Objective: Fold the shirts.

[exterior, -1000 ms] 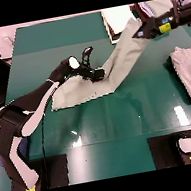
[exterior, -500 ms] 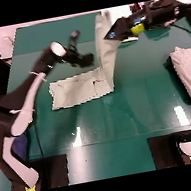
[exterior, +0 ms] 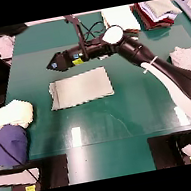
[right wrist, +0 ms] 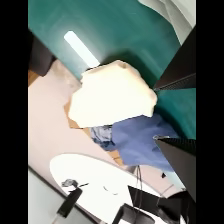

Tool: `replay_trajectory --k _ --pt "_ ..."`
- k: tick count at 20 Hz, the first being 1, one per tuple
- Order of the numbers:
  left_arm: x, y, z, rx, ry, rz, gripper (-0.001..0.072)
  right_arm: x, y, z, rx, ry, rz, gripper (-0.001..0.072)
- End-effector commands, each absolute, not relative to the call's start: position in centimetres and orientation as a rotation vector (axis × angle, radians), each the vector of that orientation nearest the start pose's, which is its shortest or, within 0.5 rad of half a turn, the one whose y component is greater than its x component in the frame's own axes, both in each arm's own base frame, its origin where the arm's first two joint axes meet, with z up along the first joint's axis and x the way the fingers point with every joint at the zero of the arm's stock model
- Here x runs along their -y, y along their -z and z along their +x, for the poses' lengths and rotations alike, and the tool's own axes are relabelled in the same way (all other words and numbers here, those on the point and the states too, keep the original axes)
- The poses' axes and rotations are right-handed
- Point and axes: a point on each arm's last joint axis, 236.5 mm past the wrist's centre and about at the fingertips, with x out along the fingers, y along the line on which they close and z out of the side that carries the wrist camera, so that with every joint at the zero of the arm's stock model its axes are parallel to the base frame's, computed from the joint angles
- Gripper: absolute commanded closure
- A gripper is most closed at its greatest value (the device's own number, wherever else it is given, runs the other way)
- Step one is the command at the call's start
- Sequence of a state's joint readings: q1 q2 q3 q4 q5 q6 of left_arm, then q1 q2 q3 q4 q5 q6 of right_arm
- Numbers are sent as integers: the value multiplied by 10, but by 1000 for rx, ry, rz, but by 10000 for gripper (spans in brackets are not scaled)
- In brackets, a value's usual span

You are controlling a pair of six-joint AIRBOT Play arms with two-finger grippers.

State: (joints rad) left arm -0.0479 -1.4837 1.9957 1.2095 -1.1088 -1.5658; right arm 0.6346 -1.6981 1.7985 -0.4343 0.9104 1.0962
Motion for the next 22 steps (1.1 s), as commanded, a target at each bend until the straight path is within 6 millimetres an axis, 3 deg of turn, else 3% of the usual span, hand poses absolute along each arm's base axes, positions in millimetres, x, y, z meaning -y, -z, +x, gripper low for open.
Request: replay_trajectory --k 1,4,8,9,10,11,14,20,22 --pt "79 -293 500 -594 285 -185 683 -459 -179 378 -762 -1252 279 378" --pt "97 -282 498 -623 322 -169 683 -367 -123 415 -940 -1025 129 400" --pt "134 -273 494 -634 395 -132 683 -242 -43 428 -1158 -712 231 401" --pt "144 -270 493 -643 417 -117 683 -219 -22 426 -1198 -649 286 340" --pt "152 -267 491 -648 436 -105 683 -202 -3 423 -1230 -600 350 167" --pt "160 -264 490 -654 452 -98 683 -196 13 418 -1261 -572 421 108" --pt "181 -255 488 -674 489 -85 682 -200 47 409 -1339 -540 622 120" --pt "200 -248 484 -694 529 -81 682 -276 81 404 -1358 -622 742 163" --pt "200 -246 483 -699 529 -79 682 -298 82 405 -1342 -672 704 275"
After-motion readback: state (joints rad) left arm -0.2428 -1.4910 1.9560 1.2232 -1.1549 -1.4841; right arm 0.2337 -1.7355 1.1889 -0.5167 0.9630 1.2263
